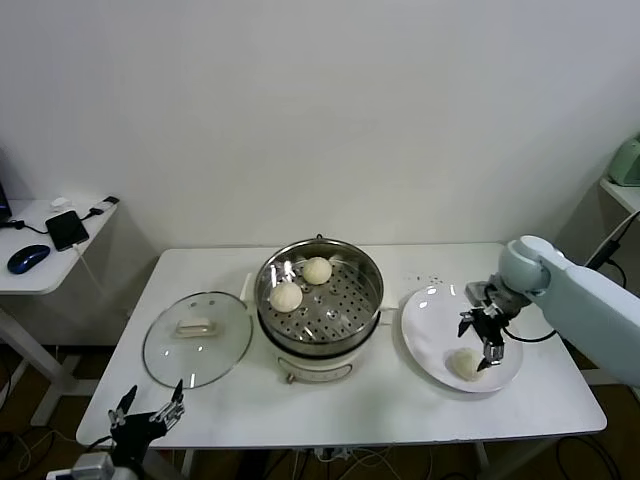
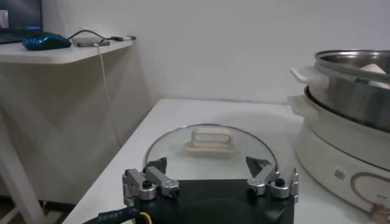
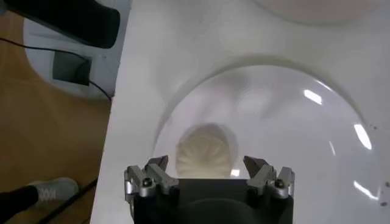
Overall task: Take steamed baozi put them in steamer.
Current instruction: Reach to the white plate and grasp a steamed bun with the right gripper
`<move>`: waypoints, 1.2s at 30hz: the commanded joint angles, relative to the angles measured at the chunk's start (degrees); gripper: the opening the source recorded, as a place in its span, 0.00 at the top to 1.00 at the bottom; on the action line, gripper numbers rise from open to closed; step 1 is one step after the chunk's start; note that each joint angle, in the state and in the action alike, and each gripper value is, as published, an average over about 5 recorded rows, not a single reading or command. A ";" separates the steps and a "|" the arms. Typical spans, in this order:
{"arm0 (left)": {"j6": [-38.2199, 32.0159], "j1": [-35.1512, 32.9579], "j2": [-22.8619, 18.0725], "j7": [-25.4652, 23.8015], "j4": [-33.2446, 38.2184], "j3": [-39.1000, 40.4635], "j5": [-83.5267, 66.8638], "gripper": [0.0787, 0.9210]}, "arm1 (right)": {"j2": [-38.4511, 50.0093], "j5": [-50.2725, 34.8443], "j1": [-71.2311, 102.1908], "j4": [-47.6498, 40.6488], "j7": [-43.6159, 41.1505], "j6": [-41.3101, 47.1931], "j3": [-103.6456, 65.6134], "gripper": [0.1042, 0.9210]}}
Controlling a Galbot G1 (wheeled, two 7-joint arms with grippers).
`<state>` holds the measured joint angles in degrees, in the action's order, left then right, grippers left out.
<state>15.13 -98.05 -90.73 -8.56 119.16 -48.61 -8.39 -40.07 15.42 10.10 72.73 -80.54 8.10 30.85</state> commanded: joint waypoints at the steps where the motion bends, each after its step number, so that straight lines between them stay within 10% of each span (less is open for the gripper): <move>1: -0.03 0.39 0.05 -0.01 -0.85 -0.02 -0.10 0.12 | -2.02 3.51 4.49 -1.67 1.04 -0.93 -3.62 0.12; 30: 0.09 1.45 0.03 -0.16 -1.58 -0.24 0.20 0.12 | -3.37 5.67 5.02 -4.82 2.29 -0.21 -4.61 0.13; 36: 0.07 1.41 0.07 -0.16 -1.57 -0.23 0.26 0.12 | -3.41 5.61 5.11 -4.70 2.00 -0.02 -4.63 0.26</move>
<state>15.22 -96.66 -90.72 -8.70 117.63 -48.87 -8.18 -43.31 20.87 15.02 68.30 -78.54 8.13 26.39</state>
